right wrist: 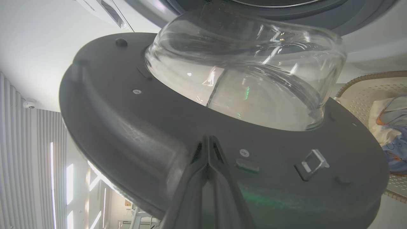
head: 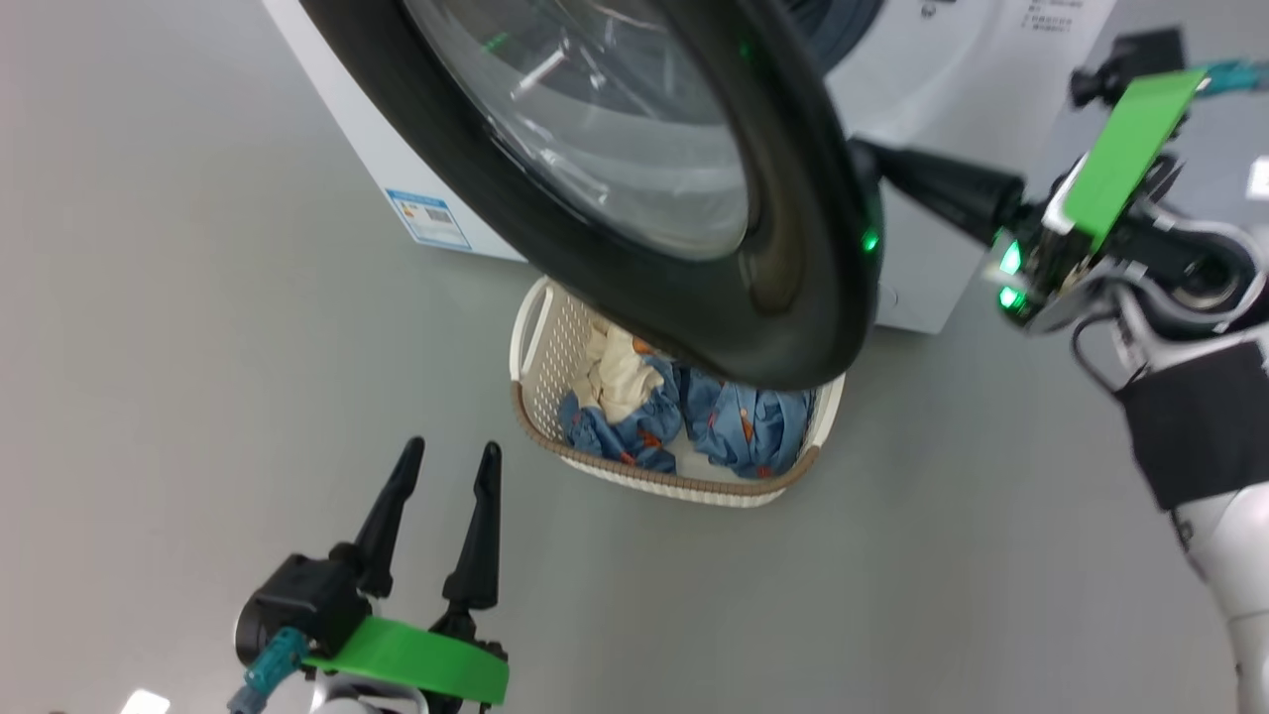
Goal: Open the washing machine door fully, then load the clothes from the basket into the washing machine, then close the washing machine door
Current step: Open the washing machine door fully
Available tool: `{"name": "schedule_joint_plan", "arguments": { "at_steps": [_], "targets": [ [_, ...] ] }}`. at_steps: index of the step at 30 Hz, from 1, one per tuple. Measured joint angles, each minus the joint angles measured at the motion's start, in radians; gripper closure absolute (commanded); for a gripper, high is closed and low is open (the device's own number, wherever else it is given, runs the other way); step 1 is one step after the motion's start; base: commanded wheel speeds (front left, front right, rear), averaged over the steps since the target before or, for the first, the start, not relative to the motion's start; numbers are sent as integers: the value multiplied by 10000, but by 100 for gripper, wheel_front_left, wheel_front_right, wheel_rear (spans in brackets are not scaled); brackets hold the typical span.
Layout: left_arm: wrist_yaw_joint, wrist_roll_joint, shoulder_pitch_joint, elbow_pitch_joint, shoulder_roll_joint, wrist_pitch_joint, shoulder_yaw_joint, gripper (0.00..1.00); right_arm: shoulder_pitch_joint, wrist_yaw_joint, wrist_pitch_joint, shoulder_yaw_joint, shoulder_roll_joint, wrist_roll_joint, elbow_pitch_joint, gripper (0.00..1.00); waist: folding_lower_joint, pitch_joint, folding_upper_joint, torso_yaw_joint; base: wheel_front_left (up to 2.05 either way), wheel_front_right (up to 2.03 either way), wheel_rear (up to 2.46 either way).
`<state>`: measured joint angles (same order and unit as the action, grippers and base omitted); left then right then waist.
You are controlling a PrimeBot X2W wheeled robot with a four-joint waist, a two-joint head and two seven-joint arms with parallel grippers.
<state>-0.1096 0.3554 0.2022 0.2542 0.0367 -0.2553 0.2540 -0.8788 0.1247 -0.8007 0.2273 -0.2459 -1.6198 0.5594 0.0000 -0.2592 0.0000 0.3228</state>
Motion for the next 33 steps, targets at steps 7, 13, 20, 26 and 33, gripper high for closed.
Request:
{"name": "schedule_joint_plan", "arguments": {
  "at_steps": [7, 13, 20, 26, 33],
  "targets": [
    [-54, -236, -466, 88, 12, 0, -90, 0, 950, 0, -291, 42, 349, -40, -334, 100, 0, 580, 0, 126, 0, 0, 0],
    [-100, -236, -585, 94, 13, 0, -102, 0, 1405, 0, -560, 151, 667, -40, -548, 100, 0, 873, 0, 378, 0, 0, 0],
    [-128, -238, -682, 100, 21, 0, -77, 0, 1824, 0, -878, 337, 1172, -38, -775, 100, 0, 1117, 0, 683, 0, 0, 0],
    [-128, -284, -870, 100, 23, 0, -192, 0, 1968, 0, -972, 606, 1448, -25, -932, 100, 0, 1289, 0, 855, 0, 0, 0],
    [-128, -314, -877, 100, 27, 0, -270, 0, 2168, 0, -968, 656, 1563, -25, -1035, 100, 0, 1347, 0, 919, 0, 0, 0]
  ]
}}
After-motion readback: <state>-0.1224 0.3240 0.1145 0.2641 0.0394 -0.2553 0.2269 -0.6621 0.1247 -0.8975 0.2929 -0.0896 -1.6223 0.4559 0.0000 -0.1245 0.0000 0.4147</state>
